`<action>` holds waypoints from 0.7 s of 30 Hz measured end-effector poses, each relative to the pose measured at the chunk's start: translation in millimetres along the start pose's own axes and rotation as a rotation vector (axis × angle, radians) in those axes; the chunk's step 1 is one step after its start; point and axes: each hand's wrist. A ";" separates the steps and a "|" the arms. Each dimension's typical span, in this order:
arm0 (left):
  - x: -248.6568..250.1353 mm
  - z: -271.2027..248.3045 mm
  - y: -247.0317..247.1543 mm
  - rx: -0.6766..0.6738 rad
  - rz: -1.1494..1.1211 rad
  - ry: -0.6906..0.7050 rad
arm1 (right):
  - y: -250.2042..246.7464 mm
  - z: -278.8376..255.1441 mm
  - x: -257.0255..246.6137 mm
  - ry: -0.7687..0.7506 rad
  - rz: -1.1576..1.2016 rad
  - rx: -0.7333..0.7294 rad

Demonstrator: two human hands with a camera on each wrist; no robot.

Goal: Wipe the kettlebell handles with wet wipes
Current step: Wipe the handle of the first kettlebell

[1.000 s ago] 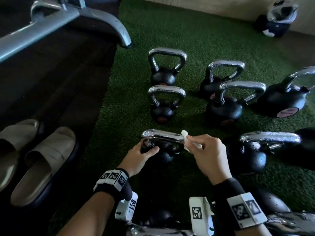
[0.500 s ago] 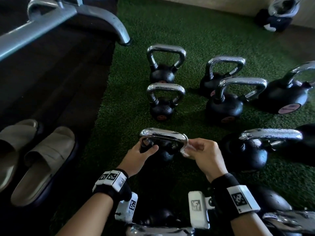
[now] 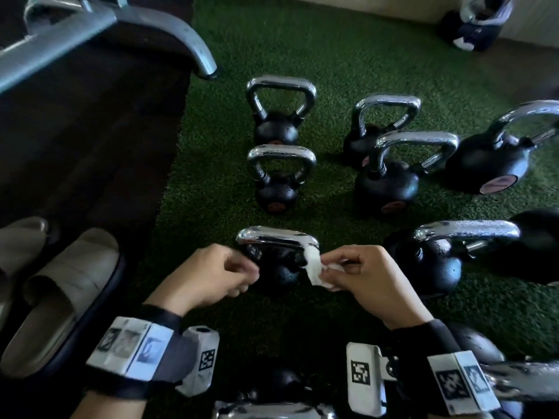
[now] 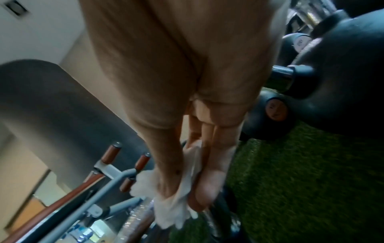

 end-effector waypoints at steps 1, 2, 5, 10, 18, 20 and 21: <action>11.0 -6.3 1.0 -0.003 -0.102 0.081 | -2.4 -3.3 -9.8 -0.054 -0.013 -0.002; 23.1 -12.6 3.3 -0.020 -0.204 0.146 | -4.1 -6.4 -18.8 -0.104 -0.035 -0.002; 49.8 -25.7 12.5 -0.172 -0.373 0.221 | -3.2 -10.6 -36.4 -0.241 -0.028 0.012; 54.7 -26.0 29.6 -0.240 -0.377 0.206 | 8.9 -9.6 -45.5 -0.303 0.047 0.115; 52.5 -25.6 24.8 -0.117 -0.324 0.440 | 11.5 -0.8 -37.8 -0.300 -0.081 0.201; 52.4 -27.9 18.0 0.157 -0.156 0.597 | 12.4 7.0 -25.5 -0.237 -0.005 0.241; 53.1 -29.6 16.9 0.275 -0.105 0.673 | 14.3 12.9 -15.5 -0.170 0.004 0.278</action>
Point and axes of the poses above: each hand's wrist, its own z-axis towards the middle knuckle, its own y-axis out of the palm, x = y × z, and after that the axes turned 15 degrees about -z, right-handed
